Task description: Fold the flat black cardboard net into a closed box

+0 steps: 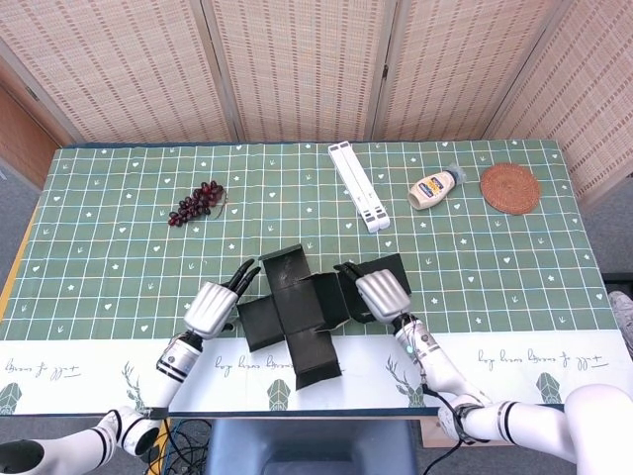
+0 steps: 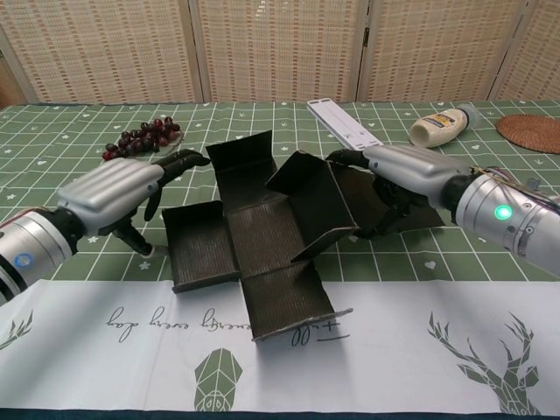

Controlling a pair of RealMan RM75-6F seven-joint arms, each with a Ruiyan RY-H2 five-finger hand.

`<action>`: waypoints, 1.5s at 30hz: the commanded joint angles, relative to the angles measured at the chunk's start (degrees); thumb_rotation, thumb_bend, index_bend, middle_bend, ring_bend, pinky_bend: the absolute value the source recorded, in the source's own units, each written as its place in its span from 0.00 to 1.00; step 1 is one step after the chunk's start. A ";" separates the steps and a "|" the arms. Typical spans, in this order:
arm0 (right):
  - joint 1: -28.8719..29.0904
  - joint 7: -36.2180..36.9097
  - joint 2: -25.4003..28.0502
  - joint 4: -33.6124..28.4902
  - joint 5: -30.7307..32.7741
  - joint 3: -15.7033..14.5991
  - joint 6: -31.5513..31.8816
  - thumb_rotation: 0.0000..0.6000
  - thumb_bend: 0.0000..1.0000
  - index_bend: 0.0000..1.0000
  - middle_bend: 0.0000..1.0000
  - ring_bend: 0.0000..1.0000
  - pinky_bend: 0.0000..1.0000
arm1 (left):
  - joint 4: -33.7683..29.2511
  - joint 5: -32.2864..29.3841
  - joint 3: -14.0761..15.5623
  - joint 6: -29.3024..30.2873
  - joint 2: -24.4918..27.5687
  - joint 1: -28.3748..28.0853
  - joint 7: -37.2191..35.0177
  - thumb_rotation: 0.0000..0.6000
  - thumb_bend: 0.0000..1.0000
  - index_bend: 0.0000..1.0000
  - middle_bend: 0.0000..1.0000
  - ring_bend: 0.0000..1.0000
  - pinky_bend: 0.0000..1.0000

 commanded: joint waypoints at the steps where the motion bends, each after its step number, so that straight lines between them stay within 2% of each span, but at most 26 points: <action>1: -0.08 -0.13 -0.08 -0.05 0.02 0.17 -0.09 1.00 0.32 0.22 0.29 0.80 0.95 | -0.29 0.03 0.12 -0.03 -0.53 -0.30 0.42 1.00 0.10 0.00 0.05 0.59 0.82; 5: -0.17 -0.19 -0.14 0.12 0.13 0.50 -0.47 1.00 0.32 0.22 0.29 0.80 0.95 | -1.16 0.04 0.34 -0.04 -0.88 -0.48 -0.35 1.00 0.10 0.00 0.04 0.58 0.82; 15: 0.26 0.40 -0.20 0.74 0.47 1.18 -2.73 1.00 0.32 0.22 0.29 0.80 0.95 | -4.43 0.82 1.19 1.00 -0.74 -0.08 -10.60 1.00 0.10 0.00 0.00 0.55 0.82; 24: 1.38 0.82 0.53 -0.11 0.42 1.67 -5.37 1.00 0.32 0.22 0.29 0.80 0.95 | -5.70 0.82 0.24 0.72 -2.19 -1.40 -13.89 1.00 0.10 0.00 0.00 0.52 0.82; 34: 3.82 1.82 4.59 -1.90 -2.95 0.78 -9.67 1.00 0.33 0.24 0.29 0.80 0.95 | -7.03 -0.04 -0.69 -3.13 -0.34 -3.70 -22.73 1.00 0.10 0.00 0.00 0.50 0.82; 38: 4.08 1.79 5.39 -1.97 -3.00 0.51 -10.32 1.00 0.33 0.24 0.29 0.80 0.95 | -6.55 -0.62 -1.29 -4.07 -0.14 -4.49 -23.86 1.00 0.10 0.00 0.00 0.50 0.82; 45: 5.10 2.57 6.14 -1.92 -4.72 0.27 -11.07 1.00 0.33 0.24 0.30 0.80 0.95 | -11.22 -1.27 -0.28 -6.31 2.47 -4.54 -29.60 1.00 0.10 0.00 0.00 0.50 0.82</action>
